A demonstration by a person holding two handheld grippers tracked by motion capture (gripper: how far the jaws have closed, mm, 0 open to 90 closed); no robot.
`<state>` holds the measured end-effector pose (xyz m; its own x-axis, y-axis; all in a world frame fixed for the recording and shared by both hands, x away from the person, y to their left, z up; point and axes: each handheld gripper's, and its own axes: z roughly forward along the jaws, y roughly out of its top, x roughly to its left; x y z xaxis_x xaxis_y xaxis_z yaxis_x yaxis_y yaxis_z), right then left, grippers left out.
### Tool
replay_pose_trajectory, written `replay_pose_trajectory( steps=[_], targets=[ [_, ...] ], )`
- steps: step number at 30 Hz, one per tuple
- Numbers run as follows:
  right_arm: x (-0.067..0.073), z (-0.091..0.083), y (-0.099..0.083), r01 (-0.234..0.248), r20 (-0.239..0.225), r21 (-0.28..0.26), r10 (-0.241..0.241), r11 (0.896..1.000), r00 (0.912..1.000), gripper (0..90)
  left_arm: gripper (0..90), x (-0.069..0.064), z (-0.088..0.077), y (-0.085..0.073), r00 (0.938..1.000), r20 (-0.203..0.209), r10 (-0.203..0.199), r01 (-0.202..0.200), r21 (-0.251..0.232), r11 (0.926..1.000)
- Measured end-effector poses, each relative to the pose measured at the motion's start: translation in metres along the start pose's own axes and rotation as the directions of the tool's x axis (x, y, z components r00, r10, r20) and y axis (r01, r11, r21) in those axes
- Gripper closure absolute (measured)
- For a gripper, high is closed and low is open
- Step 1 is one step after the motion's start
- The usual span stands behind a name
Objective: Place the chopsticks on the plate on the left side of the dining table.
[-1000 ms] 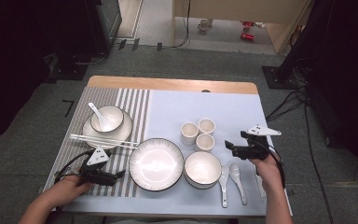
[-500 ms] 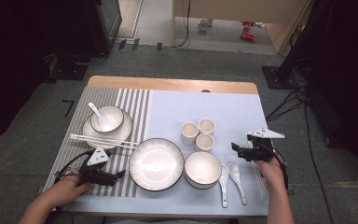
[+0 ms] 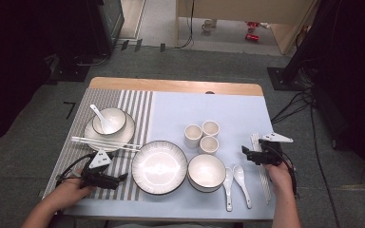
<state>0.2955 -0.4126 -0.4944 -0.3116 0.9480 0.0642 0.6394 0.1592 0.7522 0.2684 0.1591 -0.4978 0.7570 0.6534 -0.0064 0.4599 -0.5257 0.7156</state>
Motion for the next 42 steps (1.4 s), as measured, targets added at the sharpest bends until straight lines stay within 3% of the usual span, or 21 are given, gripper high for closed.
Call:
replay_pose_trajectory(
  steps=[12, 15, 18, 20, 23, 31, 35, 38, 42],
  targets=[
    [-0.009, 0.003, -0.007, -0.024, 0.036, 0.03, 0.022, 0.999, 0.9991, 18.0, 9.6, 0.0, 0.0, 0.001, 1.0, -0.001, -0.006, 0.006, 0.003, 1.0],
    [-0.005, 0.004, -0.007, -0.001, 0.054, 0.041, -0.002, 0.999, 0.9985, 17.4, 15.0, 0.001, -0.002, 0.002, 0.9999, -0.008, -0.008, 0.008, 0.008, 0.9999],
    [-0.005, 0.004, -0.007, -0.006, 0.055, 0.041, 0.004, 0.999, 0.9985, 17.3, 17.3, 0.001, -0.004, 0.003, 0.9999, 0.002, -0.011, 0.011, 0.009, 0.9999],
    [-0.005, 0.004, -0.007, -0.006, 0.056, 0.041, 0.004, 0.999, 0.9984, 17.3, 17.3, 0.001, -0.004, 0.003, 0.9999, 0.007, -0.01, 0.01, 0.004, 0.9999],
    [-0.006, 0.004, -0.007, -0.007, 0.055, 0.04, 0.005, 0.999, 0.9985, 17.3, 17.3, 0.0, -0.01, 0.006, 0.9998, 0.014, 0.014, -0.014, -0.039, 0.9991],
    [-0.004, 0.004, -0.007, -0.013, 0.067, 0.04, 0.011, 0.999, 0.9977, 16.6, 17.3, 0.005, -0.015, 0.015, 0.9978, 0.034, -0.057, 0.058, -0.03, 0.9978],
    [-0.004, 0.004, -0.007, -0.013, 0.069, 0.04, 0.01, 0.999, 0.9976, 16.4, 17.3, 0.008, -0.019, 0.017, 0.9974, 0.02, -0.069, 0.07, -0.061, 0.9957],
    [-0.004, 0.004, -0.007, -0.013, 0.068, 0.039, 0.01, 0.999, 0.9976, 16.4, 17.4, 0.009, -0.02, 0.018, 0.9983, 0.007, -0.057, 0.058, -0.075, 0.9955],
    [-0.005, 0.004, -0.008, -0.014, 0.067, 0.039, 0.012, 0.999, 0.9977, 16.4, 17.4, 0.012, -0.023, 0.02, 0.9975, 0.015, -0.068, 0.069, -0.086, 0.9939]
  ],
)
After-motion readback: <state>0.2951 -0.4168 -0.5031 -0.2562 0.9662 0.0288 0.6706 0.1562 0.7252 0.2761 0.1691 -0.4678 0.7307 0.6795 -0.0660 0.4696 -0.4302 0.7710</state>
